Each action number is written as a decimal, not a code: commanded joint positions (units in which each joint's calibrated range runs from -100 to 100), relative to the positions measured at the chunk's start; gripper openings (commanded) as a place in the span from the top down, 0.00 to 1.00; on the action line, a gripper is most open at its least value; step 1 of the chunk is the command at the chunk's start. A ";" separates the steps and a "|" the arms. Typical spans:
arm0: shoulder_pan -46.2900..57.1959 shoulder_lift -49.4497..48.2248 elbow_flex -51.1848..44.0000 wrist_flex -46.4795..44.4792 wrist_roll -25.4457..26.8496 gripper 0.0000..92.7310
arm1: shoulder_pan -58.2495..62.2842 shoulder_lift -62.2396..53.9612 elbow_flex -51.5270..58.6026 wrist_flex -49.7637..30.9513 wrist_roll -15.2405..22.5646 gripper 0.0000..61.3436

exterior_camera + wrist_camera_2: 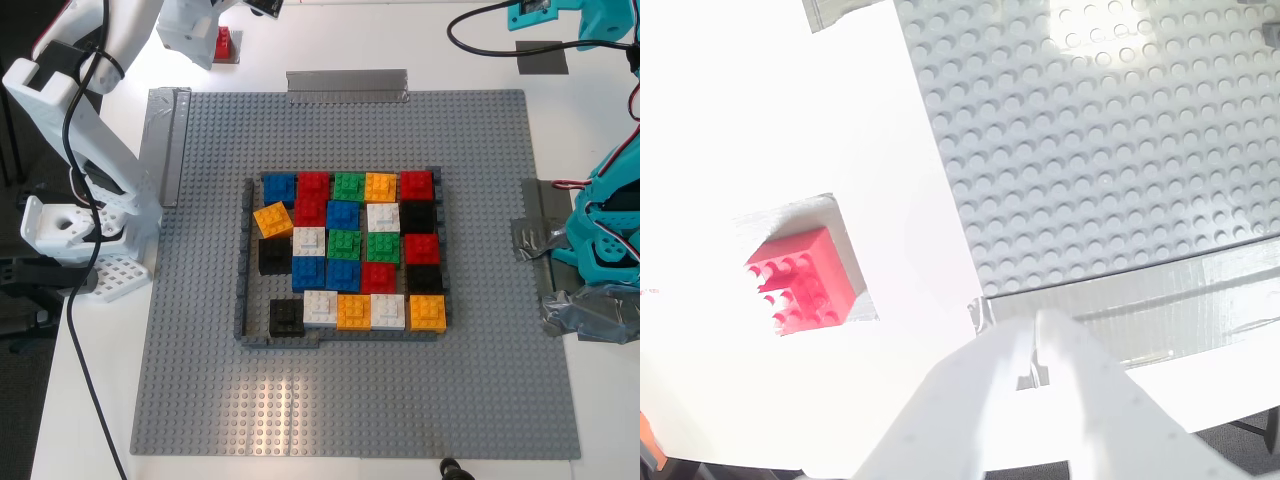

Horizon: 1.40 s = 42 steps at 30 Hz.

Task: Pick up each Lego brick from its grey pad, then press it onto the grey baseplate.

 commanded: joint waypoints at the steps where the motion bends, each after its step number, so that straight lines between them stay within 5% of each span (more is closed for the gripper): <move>1: 3.09 -1.04 -3.09 3.99 0.38 1.00 | 9.49 -12.15 11.71 -10.45 -0.20 1.00; 22: 3.09 -1.04 -2.91 3.74 0.38 1.00 | 6.23 -11.04 7.29 -12.56 2.34 1.00; 42: 3.01 -0.44 -2.46 3.74 0.23 1.00 | -1.89 4.84 -18.27 -1.17 5.42 1.00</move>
